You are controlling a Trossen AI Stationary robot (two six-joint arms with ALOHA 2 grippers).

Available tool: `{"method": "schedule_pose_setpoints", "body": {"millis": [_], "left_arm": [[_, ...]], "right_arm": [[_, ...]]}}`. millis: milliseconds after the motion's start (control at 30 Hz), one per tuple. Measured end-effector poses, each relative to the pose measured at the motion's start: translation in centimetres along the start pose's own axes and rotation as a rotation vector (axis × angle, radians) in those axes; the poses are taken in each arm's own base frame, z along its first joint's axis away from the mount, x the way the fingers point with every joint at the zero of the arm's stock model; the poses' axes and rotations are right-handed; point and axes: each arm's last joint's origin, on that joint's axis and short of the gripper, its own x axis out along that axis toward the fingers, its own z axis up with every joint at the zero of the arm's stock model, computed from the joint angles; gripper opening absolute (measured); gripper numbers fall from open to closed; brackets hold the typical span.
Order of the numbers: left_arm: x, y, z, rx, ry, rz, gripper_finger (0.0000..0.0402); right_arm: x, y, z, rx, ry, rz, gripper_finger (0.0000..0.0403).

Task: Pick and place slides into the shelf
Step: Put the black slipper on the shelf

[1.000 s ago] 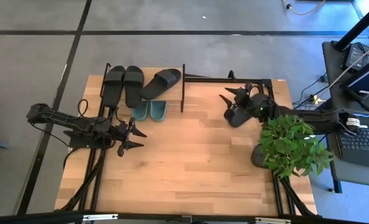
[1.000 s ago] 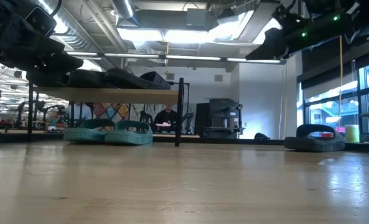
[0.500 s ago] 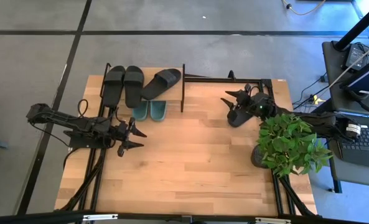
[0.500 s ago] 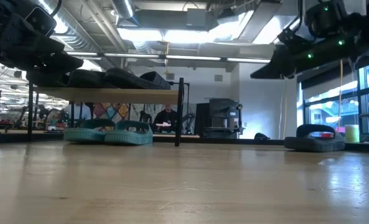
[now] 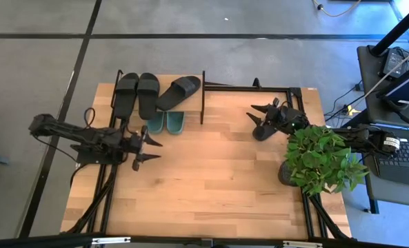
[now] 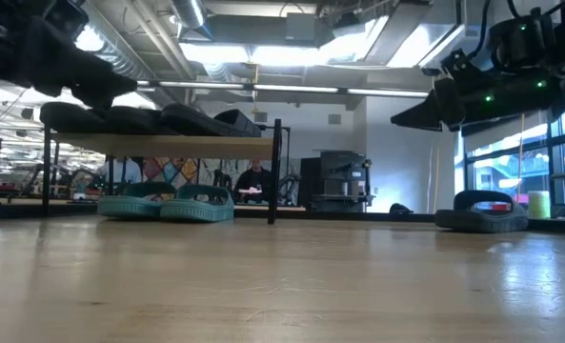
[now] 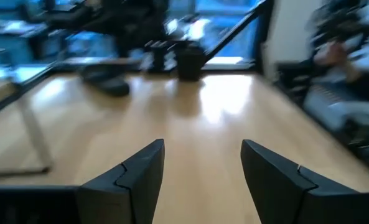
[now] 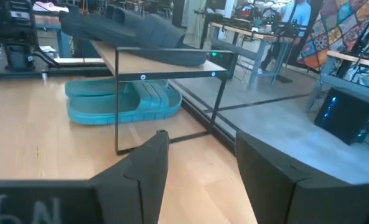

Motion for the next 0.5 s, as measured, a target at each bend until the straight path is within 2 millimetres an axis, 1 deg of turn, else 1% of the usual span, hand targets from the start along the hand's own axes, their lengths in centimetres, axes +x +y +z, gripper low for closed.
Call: {"method": "schedule_pose_setpoints", "body": {"millis": [100,233,333,500], "left_arm": [[0.0,0.2,1.4,0.015,0.076,0.089,0.0205],[0.4,0.2,3.9,0.096,0.156,0.14,0.0205],[1.0,0.2,5.4,0.182,0.228,0.203,0.0205],[2.7,0.4,7.1,0.343,0.407,0.343,0.0205]], "right_arm": [[0.1,0.0,0.3,0.0,-0.011,-0.002,0.0186],[0.1,0.0,0.3,0.001,-0.01,-0.002,0.0186],[0.1,0.0,0.3,0.002,-0.007,-0.002,0.0186],[0.1,0.0,0.3,0.026,-0.007,-0.002,0.0186]]}}
